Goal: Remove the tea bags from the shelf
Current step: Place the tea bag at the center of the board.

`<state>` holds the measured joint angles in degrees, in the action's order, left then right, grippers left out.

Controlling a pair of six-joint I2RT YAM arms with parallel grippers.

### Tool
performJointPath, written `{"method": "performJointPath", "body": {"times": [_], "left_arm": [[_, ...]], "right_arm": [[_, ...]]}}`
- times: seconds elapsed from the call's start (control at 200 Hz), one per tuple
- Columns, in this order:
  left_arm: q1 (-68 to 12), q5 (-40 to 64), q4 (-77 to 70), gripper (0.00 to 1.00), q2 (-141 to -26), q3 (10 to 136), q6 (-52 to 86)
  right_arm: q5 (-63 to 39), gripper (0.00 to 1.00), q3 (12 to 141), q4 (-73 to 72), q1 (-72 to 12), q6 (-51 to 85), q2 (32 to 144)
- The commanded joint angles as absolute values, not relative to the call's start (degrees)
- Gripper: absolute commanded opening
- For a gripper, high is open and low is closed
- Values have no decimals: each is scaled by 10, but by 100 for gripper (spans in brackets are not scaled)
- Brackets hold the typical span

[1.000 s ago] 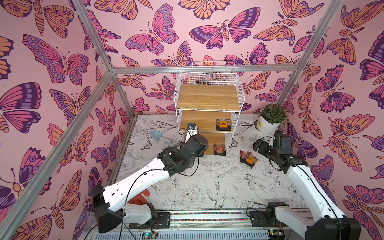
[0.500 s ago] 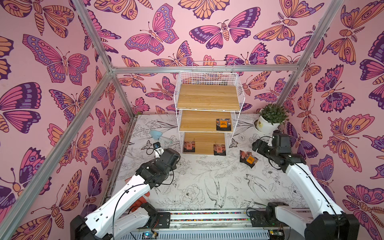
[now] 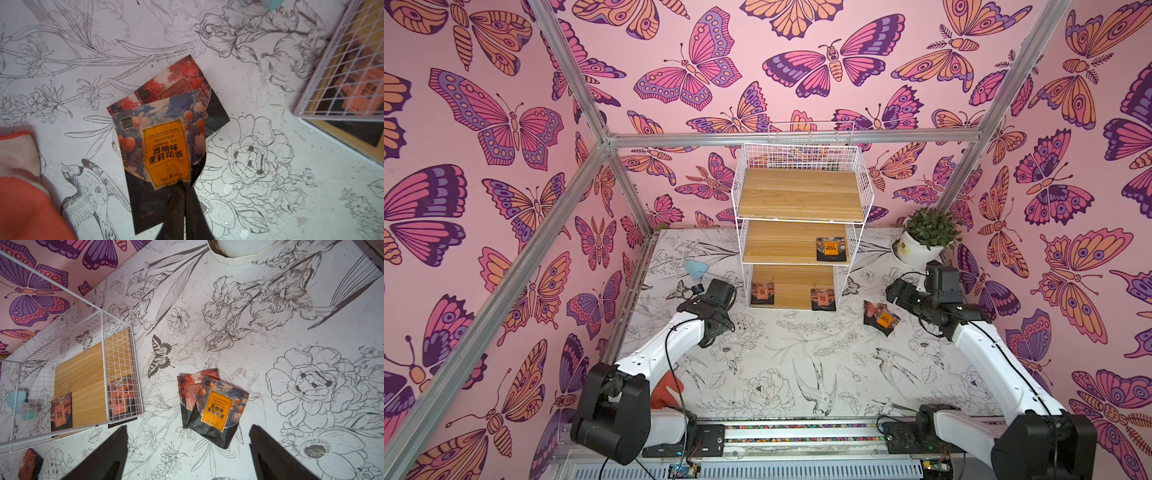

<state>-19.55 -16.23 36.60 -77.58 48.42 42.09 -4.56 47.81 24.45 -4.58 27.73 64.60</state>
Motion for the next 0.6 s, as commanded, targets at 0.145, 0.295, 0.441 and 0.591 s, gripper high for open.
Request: {"method": "performJointPath", "body": {"times": [0.145, 0.295, 0.441, 0.591], "left_arm": [[-187, -156, 359, 54, -762, 484, 407], [-186, -153, 361, 59, -704, 479, 403], [-186, -137, 366, 60, -669, 496, 376], [-187, -104, 360, 61, -667, 519, 364]], "right_arm": [[-41, 94, 497, 265, -43, 258, 630], [-19, 92, 506, 299, -50, 261, 597], [54, 92, 530, 369, -113, 271, 542], [186, 91, 575, 452, -274, 321, 497]]}}
